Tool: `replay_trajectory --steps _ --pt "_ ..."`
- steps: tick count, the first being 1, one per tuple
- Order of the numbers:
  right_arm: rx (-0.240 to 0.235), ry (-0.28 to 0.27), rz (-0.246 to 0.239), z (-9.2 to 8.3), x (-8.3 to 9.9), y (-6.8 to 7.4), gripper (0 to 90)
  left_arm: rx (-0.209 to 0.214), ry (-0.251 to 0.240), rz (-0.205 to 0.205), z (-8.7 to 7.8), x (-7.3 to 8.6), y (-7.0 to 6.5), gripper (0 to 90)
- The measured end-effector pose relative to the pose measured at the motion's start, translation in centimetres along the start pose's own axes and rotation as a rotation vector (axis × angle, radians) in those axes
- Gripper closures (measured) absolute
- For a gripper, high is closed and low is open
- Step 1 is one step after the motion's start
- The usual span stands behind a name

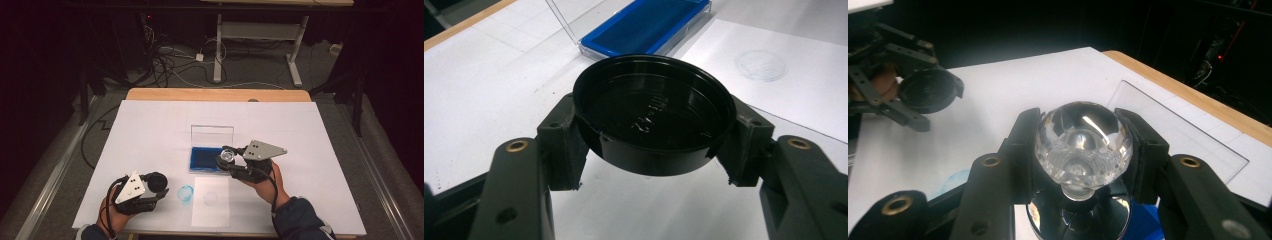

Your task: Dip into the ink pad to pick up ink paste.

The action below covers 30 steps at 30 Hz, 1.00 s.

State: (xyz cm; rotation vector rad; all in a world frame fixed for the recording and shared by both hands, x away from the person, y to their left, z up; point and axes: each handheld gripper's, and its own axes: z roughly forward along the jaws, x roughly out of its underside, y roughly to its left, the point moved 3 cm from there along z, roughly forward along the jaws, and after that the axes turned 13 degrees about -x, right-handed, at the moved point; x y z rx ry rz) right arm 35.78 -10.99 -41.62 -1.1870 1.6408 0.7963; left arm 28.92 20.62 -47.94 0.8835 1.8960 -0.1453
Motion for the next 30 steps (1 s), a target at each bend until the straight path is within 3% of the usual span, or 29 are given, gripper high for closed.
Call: replay_trajectory --steps 11,30 --pt "0.023 0.026 0.025 2.0 0.4 -2.2 56.3 0.001 -0.003 -0.003 0.1 0.0 0.0 36.2" --pt "0.038 0.078 0.056 5.0 1.8 -4.3 56.3 0.005 -0.011 -0.01 0.0 -0.1 0.2 36.1"
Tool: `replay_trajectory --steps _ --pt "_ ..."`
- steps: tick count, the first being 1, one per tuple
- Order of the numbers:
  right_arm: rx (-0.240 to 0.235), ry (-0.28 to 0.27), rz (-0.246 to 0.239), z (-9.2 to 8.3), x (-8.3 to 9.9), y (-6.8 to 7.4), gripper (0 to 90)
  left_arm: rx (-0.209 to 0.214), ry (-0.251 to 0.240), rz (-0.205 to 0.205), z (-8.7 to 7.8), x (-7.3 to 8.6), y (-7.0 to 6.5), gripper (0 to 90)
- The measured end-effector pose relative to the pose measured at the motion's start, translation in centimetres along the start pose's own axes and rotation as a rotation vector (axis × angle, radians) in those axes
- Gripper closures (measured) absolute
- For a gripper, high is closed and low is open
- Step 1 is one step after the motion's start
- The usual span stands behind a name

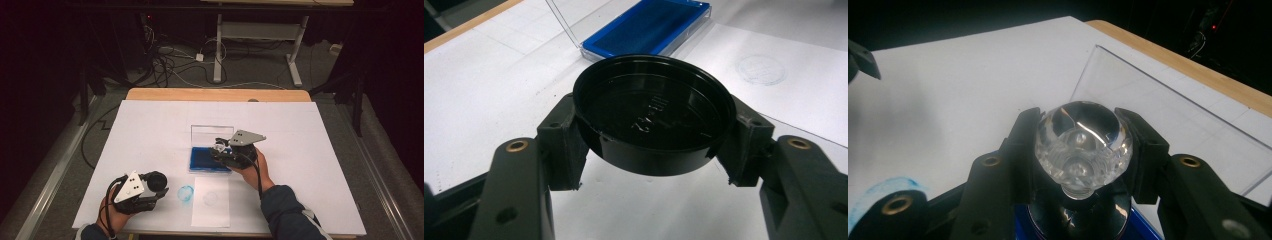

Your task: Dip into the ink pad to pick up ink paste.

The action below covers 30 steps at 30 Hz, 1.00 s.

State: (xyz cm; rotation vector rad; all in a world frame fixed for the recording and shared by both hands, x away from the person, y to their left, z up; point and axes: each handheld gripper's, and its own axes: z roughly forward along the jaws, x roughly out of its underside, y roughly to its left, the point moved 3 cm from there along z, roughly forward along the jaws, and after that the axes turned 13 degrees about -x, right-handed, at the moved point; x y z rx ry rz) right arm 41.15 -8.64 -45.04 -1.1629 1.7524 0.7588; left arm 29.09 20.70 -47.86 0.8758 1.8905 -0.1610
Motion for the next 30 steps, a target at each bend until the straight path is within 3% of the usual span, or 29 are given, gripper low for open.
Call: replay_trajectory --steps 13,19,30 --pt "0.029 0.035 0.009 1.9 1.2 -0.8 56.3 0.006 -0.001 0.001 0.0 0.0 -0.1 36.1" --pt "0.016 0.053 0.006 2.8 1.8 -0.6 56.3 0.005 0.0 0.002 0.0 0.0 -0.1 36.1" --pt "0.015 0.05 0.04 2.7 2.0 -0.8 56.4 -0.002 -0.002 0.001 -0.1 -0.1 -0.1 36.1"
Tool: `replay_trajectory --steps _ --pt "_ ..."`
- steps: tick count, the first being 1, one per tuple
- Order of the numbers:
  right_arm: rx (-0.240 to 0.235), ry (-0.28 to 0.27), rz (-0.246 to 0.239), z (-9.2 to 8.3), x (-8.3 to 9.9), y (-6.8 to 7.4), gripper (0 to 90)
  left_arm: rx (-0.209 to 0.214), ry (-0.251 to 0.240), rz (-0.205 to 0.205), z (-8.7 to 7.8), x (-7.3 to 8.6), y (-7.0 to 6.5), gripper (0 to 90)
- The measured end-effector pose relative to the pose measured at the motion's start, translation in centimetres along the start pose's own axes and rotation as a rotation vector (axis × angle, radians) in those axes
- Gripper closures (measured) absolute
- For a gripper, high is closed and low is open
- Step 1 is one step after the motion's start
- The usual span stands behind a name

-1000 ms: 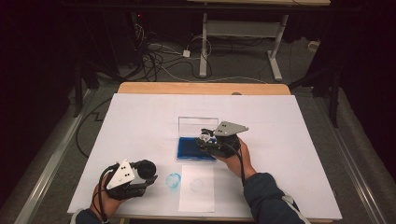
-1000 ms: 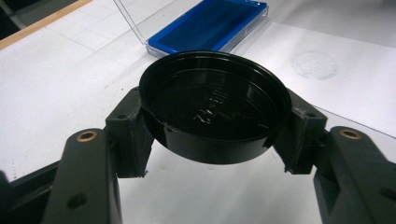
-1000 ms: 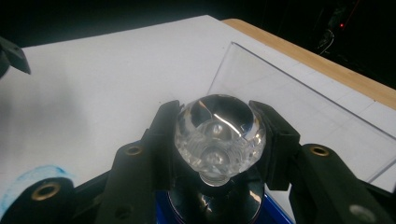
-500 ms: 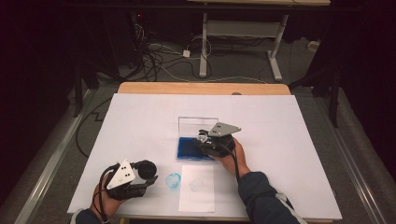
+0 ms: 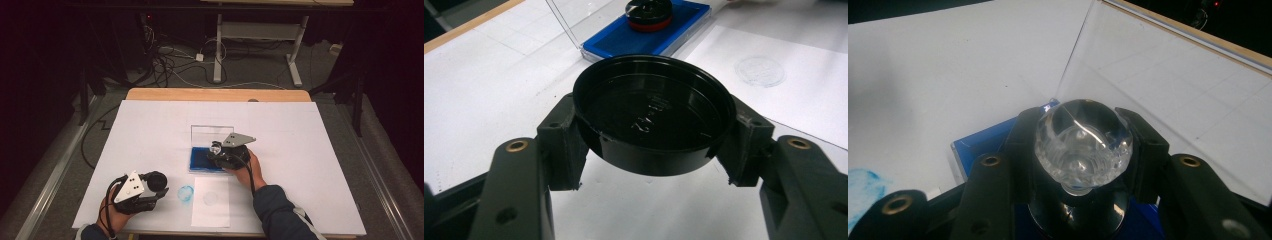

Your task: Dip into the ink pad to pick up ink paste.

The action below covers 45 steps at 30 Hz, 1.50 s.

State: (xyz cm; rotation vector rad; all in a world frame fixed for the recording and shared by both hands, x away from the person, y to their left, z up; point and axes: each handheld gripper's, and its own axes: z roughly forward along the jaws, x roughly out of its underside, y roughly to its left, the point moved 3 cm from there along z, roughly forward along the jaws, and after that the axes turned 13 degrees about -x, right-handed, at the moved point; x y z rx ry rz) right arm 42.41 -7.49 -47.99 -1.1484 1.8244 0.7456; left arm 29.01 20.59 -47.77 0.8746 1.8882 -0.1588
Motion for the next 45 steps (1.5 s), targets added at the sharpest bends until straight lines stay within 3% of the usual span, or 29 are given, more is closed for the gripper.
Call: replay_trajectory --steps 11,16,19,32,45 --pt "-0.02 -0.001 0.025 -0.1 0.1 -0.2 56.6 0.004 0.003 0.004 0.0 0.0 0.0 36.1" --pt "-0.014 0.023 0.011 -0.1 0.0 0.0 56.6 0.007 0.004 0.004 0.0 0.0 0.0 36.1" --pt "-0.019 0.017 0.031 -0.2 0.0 -0.1 56.6 0.007 0.004 0.007 0.0 0.0 0.0 36.1" --pt "-0.015 0.023 0.019 -0.4 -0.1 -0.2 56.5 0.002 -0.002 0.001 0.0 -0.1 0.1 36.1" --pt "-0.005 -0.024 0.003 -1.9 -1.5 0.2 56.4 -0.003 -0.004 0.001 0.0 -0.1 0.1 36.1"
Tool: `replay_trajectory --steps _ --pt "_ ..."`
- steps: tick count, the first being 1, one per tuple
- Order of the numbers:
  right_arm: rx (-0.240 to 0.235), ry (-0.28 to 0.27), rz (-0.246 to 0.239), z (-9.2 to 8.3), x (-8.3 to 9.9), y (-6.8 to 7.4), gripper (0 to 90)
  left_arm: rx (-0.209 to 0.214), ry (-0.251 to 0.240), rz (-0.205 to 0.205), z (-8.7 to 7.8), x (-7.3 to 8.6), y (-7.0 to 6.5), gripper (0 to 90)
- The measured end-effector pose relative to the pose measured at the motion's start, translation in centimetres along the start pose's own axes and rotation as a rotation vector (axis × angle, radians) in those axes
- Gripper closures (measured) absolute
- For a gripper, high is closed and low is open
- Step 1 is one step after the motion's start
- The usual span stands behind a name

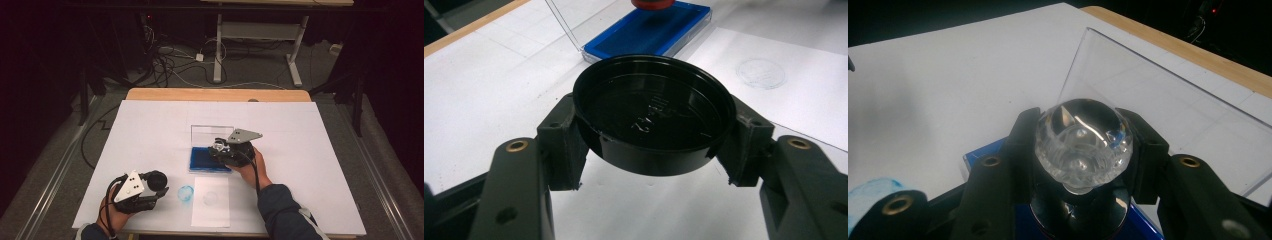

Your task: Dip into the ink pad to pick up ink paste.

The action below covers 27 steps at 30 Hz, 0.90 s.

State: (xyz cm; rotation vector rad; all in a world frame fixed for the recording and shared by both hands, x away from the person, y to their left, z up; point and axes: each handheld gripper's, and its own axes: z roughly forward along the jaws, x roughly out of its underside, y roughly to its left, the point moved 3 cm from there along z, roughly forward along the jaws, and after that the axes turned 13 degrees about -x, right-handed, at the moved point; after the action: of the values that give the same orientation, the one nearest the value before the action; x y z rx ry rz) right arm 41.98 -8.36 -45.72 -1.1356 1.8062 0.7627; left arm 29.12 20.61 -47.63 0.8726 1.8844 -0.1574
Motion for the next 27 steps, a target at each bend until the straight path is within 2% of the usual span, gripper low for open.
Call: replay_trajectory --steps 12,27 --pt "-0.008 -0.008 -0.017 -0.1 -0.6 0.5 56.5 -0.001 0.001 -0.001 0.0 0.0 0.0 36.1" --pt "-0.006 0.02 0.015 1.3 1.1 0.2 56.5 -0.002 -0.001 0.002 -0.1 0.1 0.1 36.1"
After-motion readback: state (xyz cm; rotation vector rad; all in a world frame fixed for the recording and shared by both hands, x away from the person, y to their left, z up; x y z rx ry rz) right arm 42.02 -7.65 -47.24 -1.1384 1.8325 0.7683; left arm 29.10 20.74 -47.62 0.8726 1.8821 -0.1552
